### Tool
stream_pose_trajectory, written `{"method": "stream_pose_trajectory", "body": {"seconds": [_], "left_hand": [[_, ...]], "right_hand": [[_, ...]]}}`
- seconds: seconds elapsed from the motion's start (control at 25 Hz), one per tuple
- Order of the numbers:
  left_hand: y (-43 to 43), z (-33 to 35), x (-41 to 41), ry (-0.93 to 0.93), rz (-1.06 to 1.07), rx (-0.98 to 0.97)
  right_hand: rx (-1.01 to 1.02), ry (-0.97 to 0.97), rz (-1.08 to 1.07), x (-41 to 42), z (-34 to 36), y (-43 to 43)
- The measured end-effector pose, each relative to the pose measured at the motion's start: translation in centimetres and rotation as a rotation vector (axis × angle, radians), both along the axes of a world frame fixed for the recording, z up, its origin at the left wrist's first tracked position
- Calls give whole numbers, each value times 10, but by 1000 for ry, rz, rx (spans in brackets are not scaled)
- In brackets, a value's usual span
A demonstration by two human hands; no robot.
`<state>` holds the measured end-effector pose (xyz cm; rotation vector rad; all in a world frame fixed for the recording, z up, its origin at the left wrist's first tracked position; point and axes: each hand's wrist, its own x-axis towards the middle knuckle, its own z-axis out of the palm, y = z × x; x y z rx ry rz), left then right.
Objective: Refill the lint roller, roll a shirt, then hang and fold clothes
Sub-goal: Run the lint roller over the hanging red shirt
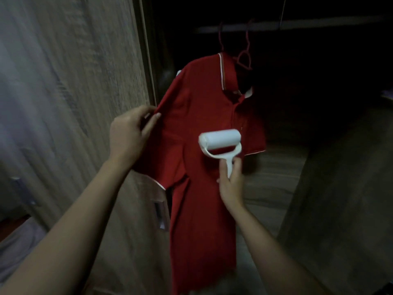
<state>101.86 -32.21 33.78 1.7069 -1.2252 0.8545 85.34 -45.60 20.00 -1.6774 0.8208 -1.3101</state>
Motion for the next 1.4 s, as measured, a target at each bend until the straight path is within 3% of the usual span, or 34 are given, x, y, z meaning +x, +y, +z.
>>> {"method": "stream_pose_trajectory", "body": {"seconds": [0.08, 0.16, 0.32, 0.44, 0.64, 0.72, 0.8, 0.96, 1.04, 1.2, 1.32, 1.4], "left_hand": [[0, 0, 8, -9, -81, -16], [1, -1, 14, 58, -178, -32], [-1, -2, 23, 74, -260, -9], [-1, -3, 25, 34, -275, -16], [-5, -6, 30, 21, -300, -52], [-5, -7, 31, 11, -310, -65], [-5, -8, 33, 10, -318, -60], [-6, -9, 35, 21, -327, -51], [-5, -9, 35, 16, -334, -54], [-7, -11, 34, 36, -325, -60], [-6, -10, 34, 38, -324, -62], [-5, -10, 35, 42, -321, -53]], "right_hand": [[-5, 123, -32, 29, -1, -6], [69, 272, -40, 49, -48, -5], [446, 716, 158, 29, -181, 35], [416, 597, 159, 22, -172, 29], [169, 187, 45, 64, -2, -71], [80, 135, 48, 71, 31, -95], [75, 215, 81, 74, -3, -87], [399, 542, 260, 63, -169, -10], [423, 589, 242, 58, -196, -12], [254, 393, 25, 61, -102, -106], [188, 235, 0, 65, -6, -169], [165, 200, 34, 74, -8, -170]]}}
